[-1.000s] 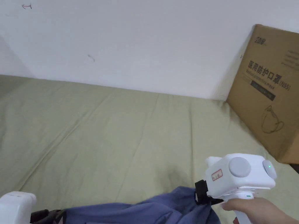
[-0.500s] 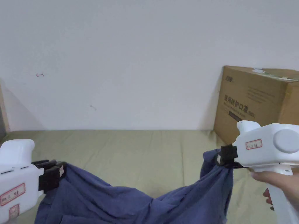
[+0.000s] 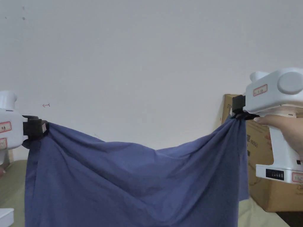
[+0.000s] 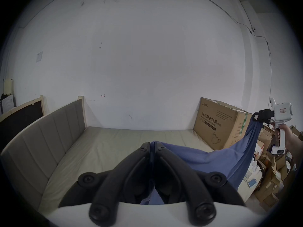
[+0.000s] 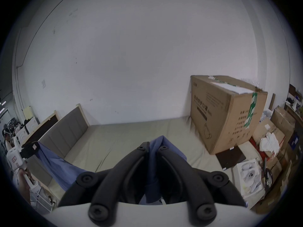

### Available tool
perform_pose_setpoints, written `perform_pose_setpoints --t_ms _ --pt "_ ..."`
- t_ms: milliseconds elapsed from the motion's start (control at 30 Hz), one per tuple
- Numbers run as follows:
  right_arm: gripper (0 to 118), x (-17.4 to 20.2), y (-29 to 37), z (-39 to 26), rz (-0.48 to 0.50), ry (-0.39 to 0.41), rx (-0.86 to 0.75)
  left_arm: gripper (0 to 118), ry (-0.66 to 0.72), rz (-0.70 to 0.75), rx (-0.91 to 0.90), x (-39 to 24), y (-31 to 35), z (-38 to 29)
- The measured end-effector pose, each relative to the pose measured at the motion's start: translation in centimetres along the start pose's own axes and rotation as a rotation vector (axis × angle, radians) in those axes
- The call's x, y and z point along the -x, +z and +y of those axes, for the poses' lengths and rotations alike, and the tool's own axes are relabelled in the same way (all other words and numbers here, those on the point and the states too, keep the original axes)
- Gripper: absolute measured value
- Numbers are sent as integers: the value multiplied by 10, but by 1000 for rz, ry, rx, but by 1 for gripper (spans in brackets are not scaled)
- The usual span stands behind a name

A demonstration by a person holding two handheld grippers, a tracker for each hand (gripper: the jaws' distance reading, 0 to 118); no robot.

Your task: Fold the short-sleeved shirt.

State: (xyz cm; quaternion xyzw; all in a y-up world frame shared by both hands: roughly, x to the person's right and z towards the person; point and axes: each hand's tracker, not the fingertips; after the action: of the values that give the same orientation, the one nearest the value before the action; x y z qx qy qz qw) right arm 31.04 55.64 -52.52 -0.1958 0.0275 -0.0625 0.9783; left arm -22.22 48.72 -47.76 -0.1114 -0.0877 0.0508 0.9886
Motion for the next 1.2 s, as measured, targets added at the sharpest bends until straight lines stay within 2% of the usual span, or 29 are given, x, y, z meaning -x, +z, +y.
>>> perform_pose_setpoints --t_ms 67,100,200,233,333,367,433,600,733,867,933,1033,1100,1200 --pt "7 2 -18 15 -52 29 -25 4 -10 33 -7 20 -32 14" --pt "7 2 -26 20 -74 34 -35 4 -15 44 -13 9 -30 18" --pt "7 -3 -61 34 -132 24 -57 4 31 47 -45 33 -63 33" --pt "7 -4 -71 38 -140 22 -62 4 41 54 -62 15 -75 35" --pt "7 -8 -98 47 -170 12 -96 4 56 72 -101 31 -103 46" --pt "7 -8 -105 47 -182 8 -122 4 55 71 -124 13 -109 46" --pt "7 -8 -117 47 -195 11 -170 4 33 77 -168 18 -121 46" --pt "7 -6 -146 15 -211 57 -183 4 8 113 -137 19 -149 19" --pt "7 -9 -175 -64 -207 110 -72 4 26 84 54 20 -167 -48" --pt "7 -29 -186 -188 -79 98 127 4 103 6 273 21 -157 -160" --pt "7 -43 -185 -254 -81 94 268 4 126 4 369 20 -137 -224" --pt "7 -59 -151 -342 -90 183 444 4 123 -29 583 19 -99 -303" --pt "7 -67 -111 -383 -38 138 495 4 95 -32 640 22 -66 -334" --pt "7 -75 -50 -412 -11 44 490 4 70 -39 649 33 -21 -358"
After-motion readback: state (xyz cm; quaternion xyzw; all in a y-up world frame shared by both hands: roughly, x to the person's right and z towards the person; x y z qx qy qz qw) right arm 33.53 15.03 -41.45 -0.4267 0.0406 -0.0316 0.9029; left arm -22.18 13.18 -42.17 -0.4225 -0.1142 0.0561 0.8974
